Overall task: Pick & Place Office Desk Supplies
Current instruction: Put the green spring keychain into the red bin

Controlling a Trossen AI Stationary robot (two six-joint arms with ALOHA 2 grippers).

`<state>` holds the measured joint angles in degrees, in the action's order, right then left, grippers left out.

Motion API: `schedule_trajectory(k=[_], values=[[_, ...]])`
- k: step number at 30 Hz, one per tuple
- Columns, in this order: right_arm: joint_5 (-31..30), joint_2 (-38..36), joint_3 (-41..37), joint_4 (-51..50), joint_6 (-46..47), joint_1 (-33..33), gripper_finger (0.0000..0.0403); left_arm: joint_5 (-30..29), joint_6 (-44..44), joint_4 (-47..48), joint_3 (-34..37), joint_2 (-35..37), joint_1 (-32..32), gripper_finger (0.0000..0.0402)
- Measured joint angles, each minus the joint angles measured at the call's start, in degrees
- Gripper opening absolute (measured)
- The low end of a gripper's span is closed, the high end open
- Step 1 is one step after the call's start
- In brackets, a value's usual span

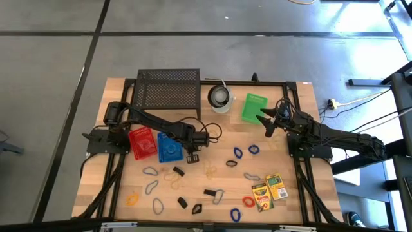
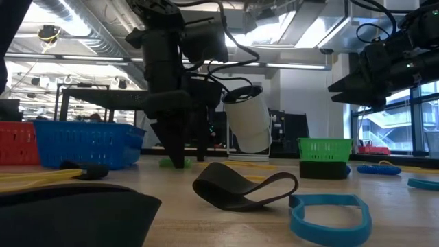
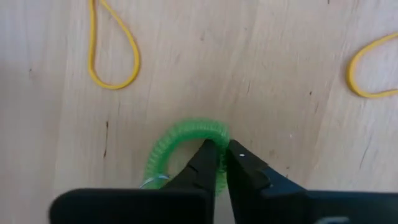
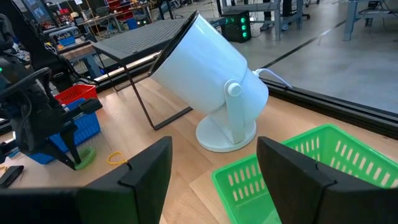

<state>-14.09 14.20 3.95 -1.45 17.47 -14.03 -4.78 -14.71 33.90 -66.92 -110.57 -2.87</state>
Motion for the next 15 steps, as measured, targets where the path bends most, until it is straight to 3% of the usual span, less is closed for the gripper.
schedule_trajectory(k=[15], values=[[0.02, 0.00, 0.00, 0.02, 0.02, 0.01, 0.0237, -13.43, -3.68, 1.54, 0.17, 16.51, -4.84, 0.0006]])
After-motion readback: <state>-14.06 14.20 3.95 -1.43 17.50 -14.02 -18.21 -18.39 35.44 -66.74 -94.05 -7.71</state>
